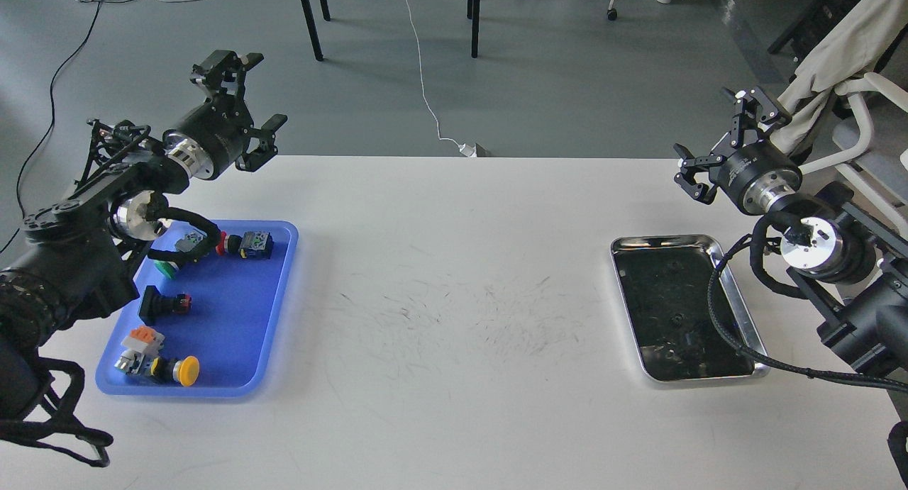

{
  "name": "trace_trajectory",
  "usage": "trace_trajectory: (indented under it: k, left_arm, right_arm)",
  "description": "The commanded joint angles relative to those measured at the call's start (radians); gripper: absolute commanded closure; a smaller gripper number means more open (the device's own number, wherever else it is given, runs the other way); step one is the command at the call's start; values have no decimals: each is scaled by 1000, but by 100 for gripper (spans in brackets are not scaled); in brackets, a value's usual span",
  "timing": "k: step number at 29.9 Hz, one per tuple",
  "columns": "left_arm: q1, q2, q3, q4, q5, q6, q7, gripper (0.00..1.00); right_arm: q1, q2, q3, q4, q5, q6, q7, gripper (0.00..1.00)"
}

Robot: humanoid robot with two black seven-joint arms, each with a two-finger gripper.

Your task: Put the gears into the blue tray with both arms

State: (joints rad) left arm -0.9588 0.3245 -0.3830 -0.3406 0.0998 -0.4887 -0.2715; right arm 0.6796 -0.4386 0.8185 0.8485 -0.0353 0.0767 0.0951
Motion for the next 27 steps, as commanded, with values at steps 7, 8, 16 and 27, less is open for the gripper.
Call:
trace_trajectory:
  k: [7,8,16,27]
  left_arm:
    - [5,1,1,0,3,0,0,1]
    - [5,1,1,0,3,0,0,1]
    - [5,2,1,0,3,0,0,1]
    - [5,1,1,0,3,0,0,1]
  right_arm:
    - [12,-92,-110,50,-2,-3,-11,1]
    - [17,-109,-130,60,-2,-6,-14,1]
    - [73,-252,-295,96,-8,-32,-103,1]
    - [207,-439,-544,299,-198,-12,-106,1]
